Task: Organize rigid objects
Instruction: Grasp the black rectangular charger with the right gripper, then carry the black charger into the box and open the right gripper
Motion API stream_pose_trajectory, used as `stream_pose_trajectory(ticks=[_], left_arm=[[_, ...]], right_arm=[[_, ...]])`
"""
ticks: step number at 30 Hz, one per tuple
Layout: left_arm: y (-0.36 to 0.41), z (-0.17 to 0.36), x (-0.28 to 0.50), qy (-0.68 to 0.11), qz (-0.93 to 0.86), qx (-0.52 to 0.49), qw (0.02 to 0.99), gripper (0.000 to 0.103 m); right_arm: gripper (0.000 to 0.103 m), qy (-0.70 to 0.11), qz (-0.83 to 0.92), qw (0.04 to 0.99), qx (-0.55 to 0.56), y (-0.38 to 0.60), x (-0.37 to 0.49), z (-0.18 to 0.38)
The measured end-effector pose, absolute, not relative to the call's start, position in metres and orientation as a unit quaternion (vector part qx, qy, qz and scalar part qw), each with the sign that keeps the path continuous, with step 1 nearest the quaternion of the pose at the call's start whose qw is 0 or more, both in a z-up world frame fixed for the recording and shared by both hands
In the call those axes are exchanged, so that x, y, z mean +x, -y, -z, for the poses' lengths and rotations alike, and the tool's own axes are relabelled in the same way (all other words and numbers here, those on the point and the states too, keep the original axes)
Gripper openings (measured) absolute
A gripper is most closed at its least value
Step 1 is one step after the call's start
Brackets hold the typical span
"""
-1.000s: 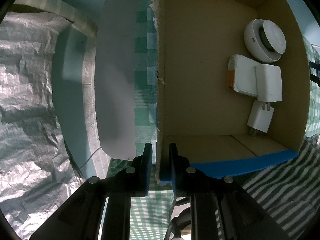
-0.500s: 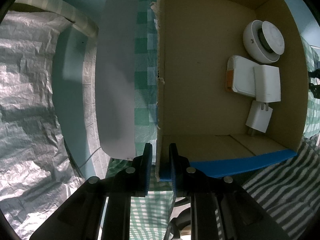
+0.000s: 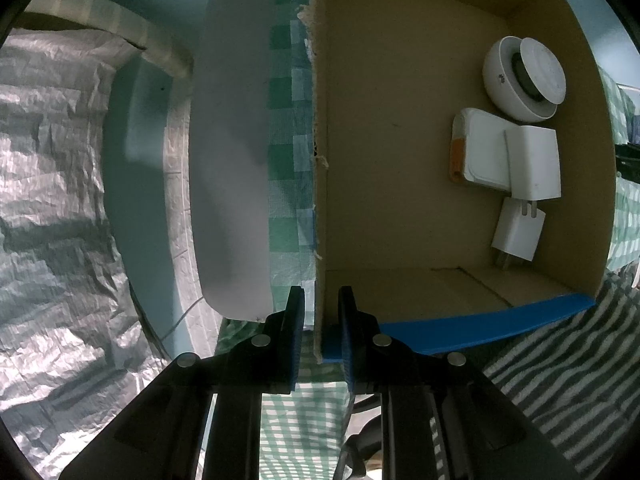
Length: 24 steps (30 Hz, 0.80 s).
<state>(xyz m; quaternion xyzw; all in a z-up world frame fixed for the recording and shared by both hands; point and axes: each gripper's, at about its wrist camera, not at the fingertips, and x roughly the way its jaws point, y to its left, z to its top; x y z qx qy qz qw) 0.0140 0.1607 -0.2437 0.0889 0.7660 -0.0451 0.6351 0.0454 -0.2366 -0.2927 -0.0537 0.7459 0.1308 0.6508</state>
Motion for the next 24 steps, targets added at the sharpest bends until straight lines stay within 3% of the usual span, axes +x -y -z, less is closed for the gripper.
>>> stream_pose_trajectory(ticks=[9, 24], left_arm=[[-0.161, 0.243, 0.015, -0.765, 0.044, 0.084, 0.637, 0.017], [-0.161, 0.242, 0.014, -0.763, 0.044, 0.086, 0.639, 0.017]], right_arm=[[0.038, -0.727, -0.103, 0.676, -0.058, 0.216, 0.045, 0.296], [0.037, -0.705, -0.142, 0.695, -0.016, 0.188, 0.042, 0.253]])
